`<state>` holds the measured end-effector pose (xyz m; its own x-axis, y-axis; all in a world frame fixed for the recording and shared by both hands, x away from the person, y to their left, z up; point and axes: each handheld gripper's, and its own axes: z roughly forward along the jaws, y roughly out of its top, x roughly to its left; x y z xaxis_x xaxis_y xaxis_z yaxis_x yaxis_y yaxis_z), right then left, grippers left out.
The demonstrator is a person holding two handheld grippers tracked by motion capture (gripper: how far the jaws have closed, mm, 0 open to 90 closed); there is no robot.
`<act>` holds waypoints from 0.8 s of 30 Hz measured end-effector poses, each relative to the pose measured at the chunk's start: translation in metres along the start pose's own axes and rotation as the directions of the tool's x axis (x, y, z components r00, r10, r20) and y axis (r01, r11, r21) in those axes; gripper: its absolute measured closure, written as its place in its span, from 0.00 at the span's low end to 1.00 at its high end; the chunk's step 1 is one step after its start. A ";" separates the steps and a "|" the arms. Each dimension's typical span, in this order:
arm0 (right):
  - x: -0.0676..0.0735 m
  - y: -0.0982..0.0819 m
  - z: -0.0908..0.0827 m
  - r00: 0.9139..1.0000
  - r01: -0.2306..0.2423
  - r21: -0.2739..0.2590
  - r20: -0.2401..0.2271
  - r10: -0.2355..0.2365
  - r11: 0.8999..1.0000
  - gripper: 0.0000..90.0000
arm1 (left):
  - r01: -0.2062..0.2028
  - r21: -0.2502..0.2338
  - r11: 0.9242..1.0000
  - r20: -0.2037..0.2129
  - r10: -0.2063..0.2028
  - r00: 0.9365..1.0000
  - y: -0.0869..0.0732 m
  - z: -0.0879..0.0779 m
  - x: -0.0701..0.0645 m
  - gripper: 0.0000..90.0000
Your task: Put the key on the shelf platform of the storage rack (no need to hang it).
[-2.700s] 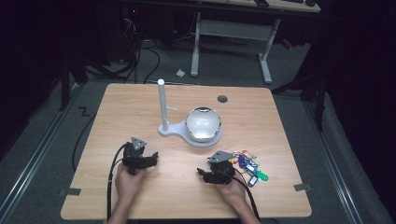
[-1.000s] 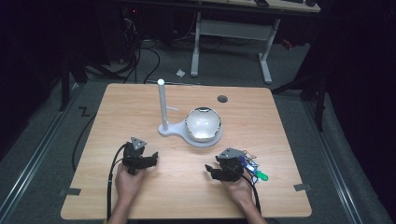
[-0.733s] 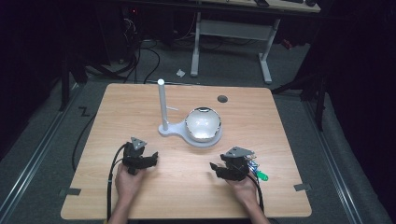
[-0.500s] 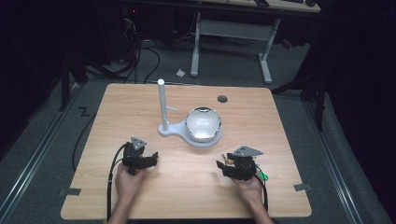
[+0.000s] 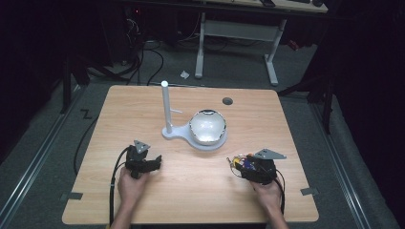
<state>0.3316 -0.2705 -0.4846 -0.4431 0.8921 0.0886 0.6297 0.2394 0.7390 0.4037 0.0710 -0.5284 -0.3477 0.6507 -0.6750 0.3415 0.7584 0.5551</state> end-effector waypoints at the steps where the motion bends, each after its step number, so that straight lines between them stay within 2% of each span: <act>1: 0.000 0.000 0.000 1.000 0.000 0.000 0.000 0.000 1.000 0.43 | 0.000 0.000 1.000 0.000 0.000 1.000 0.000 0.000 0.000 0.25; 6: -0.012 -0.006 -0.008 0.999 -0.026 -0.005 0.035 0.027 1.000 0.40 | 0.000 0.000 1.000 0.000 0.000 1.000 0.000 0.000 0.000 0.25; 7: -0.016 -0.009 -0.011 0.998 -0.045 -0.004 0.044 0.045 0.999 0.39 | -0.004 0.001 1.000 0.001 0.004 1.000 0.000 0.000 0.000 0.25; 13: -0.028 -0.015 -0.018 0.995 -0.064 0.007 0.081 0.063 0.998 0.37 | -0.004 0.000 1.000 0.001 0.004 1.000 0.000 0.000 0.000 0.25; 24: -0.037 -0.027 -0.021 0.991 -0.091 0.033 0.100 0.087 0.995 0.35 | -0.006 0.000 1.000 0.002 0.006 1.000 0.000 0.000 0.000 0.25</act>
<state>0.3176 -0.3182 -0.4945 -0.3201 0.9435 0.0855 0.6879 0.1695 0.7057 0.4037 0.0712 -0.5286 -0.3443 0.6550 -0.6726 0.3439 0.7546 0.5588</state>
